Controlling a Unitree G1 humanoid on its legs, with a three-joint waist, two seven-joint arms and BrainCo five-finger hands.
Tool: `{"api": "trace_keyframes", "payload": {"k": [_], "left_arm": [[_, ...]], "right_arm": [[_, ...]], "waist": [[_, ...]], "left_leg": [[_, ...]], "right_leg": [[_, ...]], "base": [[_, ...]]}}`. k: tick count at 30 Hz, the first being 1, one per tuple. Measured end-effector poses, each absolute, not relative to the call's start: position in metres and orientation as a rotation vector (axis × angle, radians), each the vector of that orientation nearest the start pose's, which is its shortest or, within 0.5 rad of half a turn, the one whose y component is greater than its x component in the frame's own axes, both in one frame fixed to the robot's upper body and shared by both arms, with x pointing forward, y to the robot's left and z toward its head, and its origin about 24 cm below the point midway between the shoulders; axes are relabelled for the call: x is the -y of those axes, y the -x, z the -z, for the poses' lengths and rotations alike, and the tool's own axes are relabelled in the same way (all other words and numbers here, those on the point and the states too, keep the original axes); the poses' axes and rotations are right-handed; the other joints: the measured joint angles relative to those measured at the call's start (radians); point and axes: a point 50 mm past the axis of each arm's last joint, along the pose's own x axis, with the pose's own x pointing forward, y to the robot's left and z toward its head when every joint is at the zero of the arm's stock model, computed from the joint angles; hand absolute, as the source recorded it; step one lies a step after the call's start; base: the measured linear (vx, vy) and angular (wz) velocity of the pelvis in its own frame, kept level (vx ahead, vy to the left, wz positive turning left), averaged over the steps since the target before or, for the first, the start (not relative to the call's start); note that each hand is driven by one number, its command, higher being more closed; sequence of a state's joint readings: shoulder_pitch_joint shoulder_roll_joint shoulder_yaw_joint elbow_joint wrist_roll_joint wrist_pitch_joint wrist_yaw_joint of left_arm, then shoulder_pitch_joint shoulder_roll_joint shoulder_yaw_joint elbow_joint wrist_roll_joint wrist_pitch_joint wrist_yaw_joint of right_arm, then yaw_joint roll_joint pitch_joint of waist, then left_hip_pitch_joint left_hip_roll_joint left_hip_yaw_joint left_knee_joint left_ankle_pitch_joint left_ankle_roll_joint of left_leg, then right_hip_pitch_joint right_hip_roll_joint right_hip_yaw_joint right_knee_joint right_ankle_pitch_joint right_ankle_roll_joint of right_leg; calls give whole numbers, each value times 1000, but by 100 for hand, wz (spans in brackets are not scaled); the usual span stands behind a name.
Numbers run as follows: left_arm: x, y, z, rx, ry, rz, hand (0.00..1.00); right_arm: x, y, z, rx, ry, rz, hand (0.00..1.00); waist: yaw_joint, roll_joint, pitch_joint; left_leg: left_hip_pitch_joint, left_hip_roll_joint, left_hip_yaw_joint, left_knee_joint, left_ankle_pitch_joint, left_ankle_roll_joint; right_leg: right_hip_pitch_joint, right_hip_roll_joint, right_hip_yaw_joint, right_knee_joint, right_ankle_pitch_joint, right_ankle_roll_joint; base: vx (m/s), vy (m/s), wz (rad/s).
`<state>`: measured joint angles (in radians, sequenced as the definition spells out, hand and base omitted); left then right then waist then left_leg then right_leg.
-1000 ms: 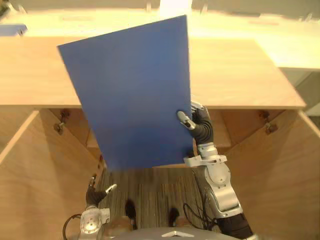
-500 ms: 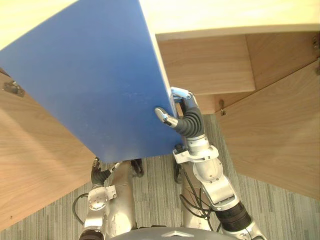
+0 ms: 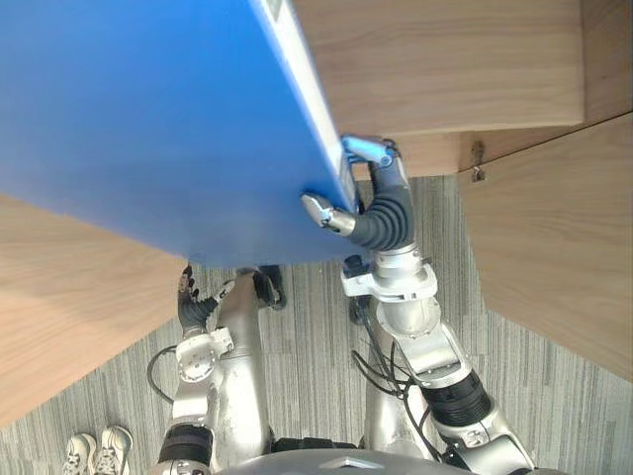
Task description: Walk over to the cabinet, pick up the folder, carry it to the office cabinet, place the folder inside the office cabinet, then close the office cabinet door
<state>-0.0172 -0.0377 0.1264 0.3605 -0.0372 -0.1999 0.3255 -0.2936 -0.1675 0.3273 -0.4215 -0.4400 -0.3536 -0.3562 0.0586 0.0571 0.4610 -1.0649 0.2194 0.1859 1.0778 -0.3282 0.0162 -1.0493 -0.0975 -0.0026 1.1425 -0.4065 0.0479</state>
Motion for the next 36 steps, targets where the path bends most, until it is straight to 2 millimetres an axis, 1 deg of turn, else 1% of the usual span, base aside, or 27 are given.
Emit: {"api": "trace_keyframes", "payload": {"k": [2, 5, 6, 7, 11, 13, 15, 17, 20, 22, 24, 28, 31, 36], "left_arm": [[-185, -242, 15, -135, 65, -458, 0], [-185, -247, 9, -107, 68, -465, 0], [-185, -247, 7, -100, 69, -466, 0], [-185, -249, 5, -91, 70, -470, 0], [-189, -251, 0, -65, 69, -501, 0], [-191, -252, -3, -50, 62, -502, 0], [-191, -255, -4, -46, 53, -497, 0], [-189, -256, -5, -41, 50, -490, 0], [-190, -256, -6, -39, 51, -492, 0], [-191, -256, -6, -37, 50, -493, 0], [-193, -256, -6, -39, 60, -500, 0], [-195, -255, -6, -37, 84, -513, 0], [-199, -255, -5, -39, 101, -530, 0], [-199, -254, -5, -42, 113, -529, 0]], "right_arm": [[82, -221, -217, 1165, 328, -15, 100], [89, -224, -217, 1172, 357, 69, 100], [93, -230, -215, 1135, 361, 111, 100], [102, -245, -206, 1034, 365, 196, 100], [120, -264, -185, 860, 399, 317, 100], [122, -264, -182, 838, 406, 326, 100], [123, -265, -181, 825, 382, 322, 100], [124, -265, -182, 811, 327, 316, 100], [127, -268, -181, 776, 196, 305, 100], [133, -274, -180, 739, 104, 292, 100], [136, -275, -181, 731, 43, 293, 100], [144, -278, -195, 768, -166, 284, 100], [145, -280, -208, 809, -273, 249, 100], [150, -282, -222, 854, -375, 240, 100]], "waist": [[1, 0, 17], [0, -1, 18], [0, -1, 18], [2, -1, 18], [2, -1, 19], [0, -1, 19], [0, -2, 20], [-1, -2, 20], [-1, -2, 20], [0, -2, 20], [1, -2, 20], [2, -2, 19], [3, -2, 19], [9, -2, 19]], "left_leg": [[-9, 1, -5, 21, -7, -1], [-42, 1, -15, 46, -13, -3], [-52, 1, -17, 53, -14, -3], [-62, 1, -18, 63, -15, -2], [-99, 4, -23, 100, -23, -3], [-111, 12, -24, 121, -29, 4], [-112, 18, -29, 138, -37, 3], [-114, 19, -33, 143, -41, 1], [-119, 18, -40, 143, -44, -5], [-122, 18, -43, 143, -44, -5], [-124, 18, -45, 143, -44, -5], [-134, 17, -50, 142, -39, 2], [-141, 17, -51, 141, -36, 4], [-141, 8, -55, 123, -21, 4]], "right_leg": [[-8, 0, 1, 22, -7, 0], [-37, 0, -1, 45, -14, 1], [-45, 0, -1, 53, -16, 3], [-56, 0, 1, 65, -19, 0], [-96, 0, 5, 102, -27, -2], [-108, 5, 7, 119, -31, -3], [-107, 12, 8, 131, -37, -1], [-107, 14, 7, 135, -39, -1], [-107, 14, 1, 136, -39, -1], [-108, 14, -3, 136, -40, -2], [-108, 14, -5, 135, -40, -2], [-113, 14, -9, 131, -40, -3], [-118, 13, -10, 130, -40, -3], [-115, 6, -18, 121, -39, -4]], "base": [[-77, -63, 2], [-84, -49, 2], [-87, -54, 3], [-84, -55, 3], [-61, -51, -2], [-27, -34, -10], [-34, -42, -8], [-40, -39, -1], [-51, -42, 4], [-50, -42, 3], [-18, -16, 1], [0, 0, 0], [0, 0, 0], [-22, -32, 8]]}}
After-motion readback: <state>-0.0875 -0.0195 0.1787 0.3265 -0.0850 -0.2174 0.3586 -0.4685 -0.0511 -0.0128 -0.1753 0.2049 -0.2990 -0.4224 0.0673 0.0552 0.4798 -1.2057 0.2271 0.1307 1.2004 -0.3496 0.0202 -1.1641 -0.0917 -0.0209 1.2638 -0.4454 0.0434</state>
